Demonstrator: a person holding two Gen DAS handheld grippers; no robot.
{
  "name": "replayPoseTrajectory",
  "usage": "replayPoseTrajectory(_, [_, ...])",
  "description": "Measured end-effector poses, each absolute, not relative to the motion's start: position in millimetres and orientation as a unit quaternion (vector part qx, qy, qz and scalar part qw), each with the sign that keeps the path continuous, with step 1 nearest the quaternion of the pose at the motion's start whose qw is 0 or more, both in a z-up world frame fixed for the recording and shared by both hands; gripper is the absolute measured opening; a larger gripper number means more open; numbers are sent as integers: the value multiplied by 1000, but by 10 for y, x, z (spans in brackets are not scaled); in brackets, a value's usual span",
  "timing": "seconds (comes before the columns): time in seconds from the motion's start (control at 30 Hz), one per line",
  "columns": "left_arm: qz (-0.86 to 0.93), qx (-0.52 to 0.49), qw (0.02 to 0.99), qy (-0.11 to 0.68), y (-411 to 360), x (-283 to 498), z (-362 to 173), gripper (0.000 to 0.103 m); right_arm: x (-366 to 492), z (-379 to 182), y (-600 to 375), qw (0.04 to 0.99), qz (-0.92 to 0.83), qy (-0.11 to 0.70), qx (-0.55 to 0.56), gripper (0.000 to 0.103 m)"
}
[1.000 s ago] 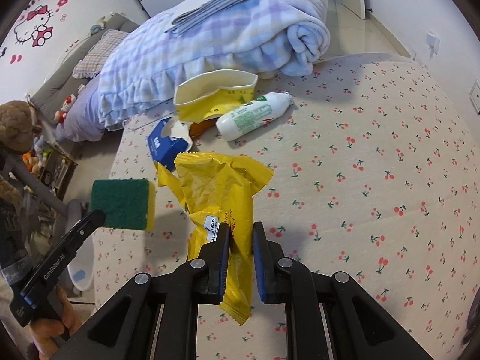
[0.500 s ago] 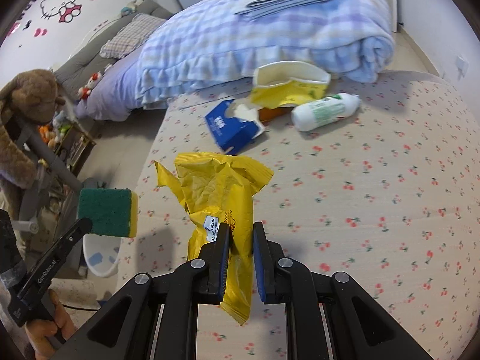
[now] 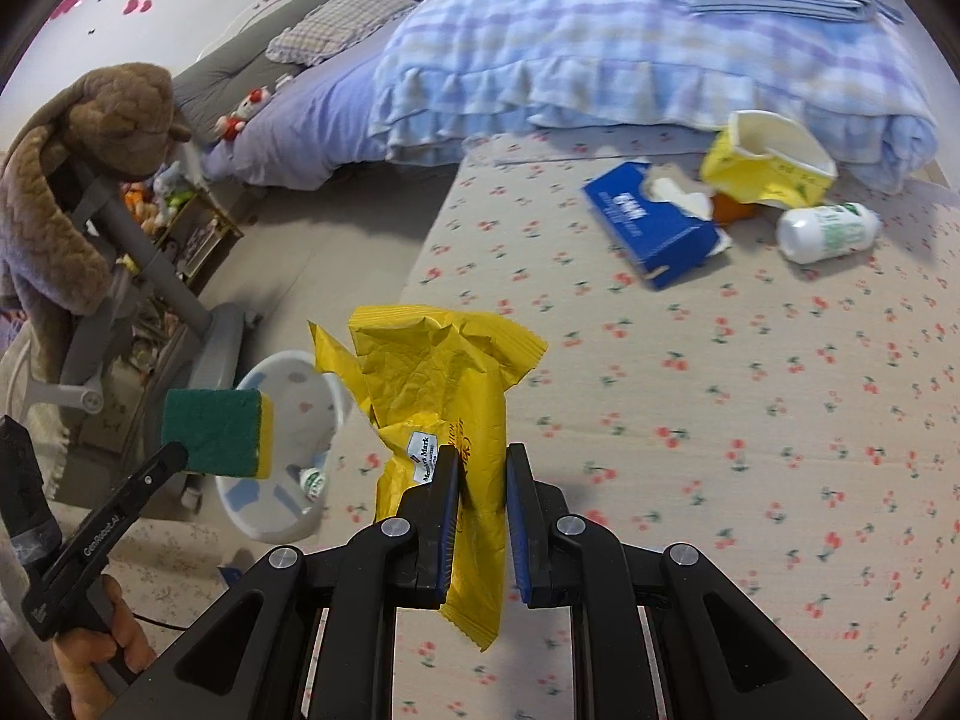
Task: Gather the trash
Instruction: 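Carry the sponge and wrapper over the wastebasket and open both tools, then grasp the blue biscuit box with the left tool while the right tool grasps another AD bottle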
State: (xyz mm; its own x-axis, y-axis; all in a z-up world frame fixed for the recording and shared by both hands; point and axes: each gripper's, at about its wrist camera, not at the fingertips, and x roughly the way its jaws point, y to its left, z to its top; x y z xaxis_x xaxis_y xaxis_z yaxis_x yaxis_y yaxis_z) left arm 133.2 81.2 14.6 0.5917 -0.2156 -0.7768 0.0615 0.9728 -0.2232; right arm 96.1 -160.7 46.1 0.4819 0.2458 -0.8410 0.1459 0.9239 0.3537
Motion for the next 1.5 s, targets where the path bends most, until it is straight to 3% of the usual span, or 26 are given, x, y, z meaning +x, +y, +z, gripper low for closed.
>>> replayPoseTrajectory(0.17, [-44,-78,886,454,982,1368,105,19,1098,409,-1263,838,53,511,183,16])
replayPoseTrajectory(0.2, [-34,-70,882,464,1010,1389,76,28,1126,397,-1194,838,58,512,182,16])
replayPoseTrajectory(0.3, [-5,-63,877,476,1122,1397,14,73,1187,366,-1025,837,68,513,178,16])
replayPoseTrajectory(0.33, [2,-62,877,476,1159,1391,6,78,1212,354,-978,837,71,513,178,16])
replayPoseTrajectory(0.73, [38,-65,862,501,1375,1347,-45,84,1444,143,-491,830,98,519,180,17])
replayPoseTrajectory(0.83, [42,-66,863,499,1395,1344,-41,85,1482,128,-436,833,117,504,197,21])
replayPoseTrajectory(0.87, [43,-66,863,499,1400,1345,-39,85,1496,133,-416,834,127,496,203,26])
replayPoseTrajectory(0.97, [45,-65,863,499,1403,1357,-38,86,1502,164,-386,834,133,493,211,68])
replayPoseTrajectory(1.3, [42,-66,864,498,1360,1340,-26,93,1416,250,-580,847,97,484,196,74])
replayPoseTrajectory(1.4, [43,-57,868,492,1310,1328,-2,98,1372,297,-680,852,83,482,188,84])
replayPoseTrajectory(1.5, [40,-49,870,489,1258,1324,15,99,1301,349,-813,858,69,477,179,85])
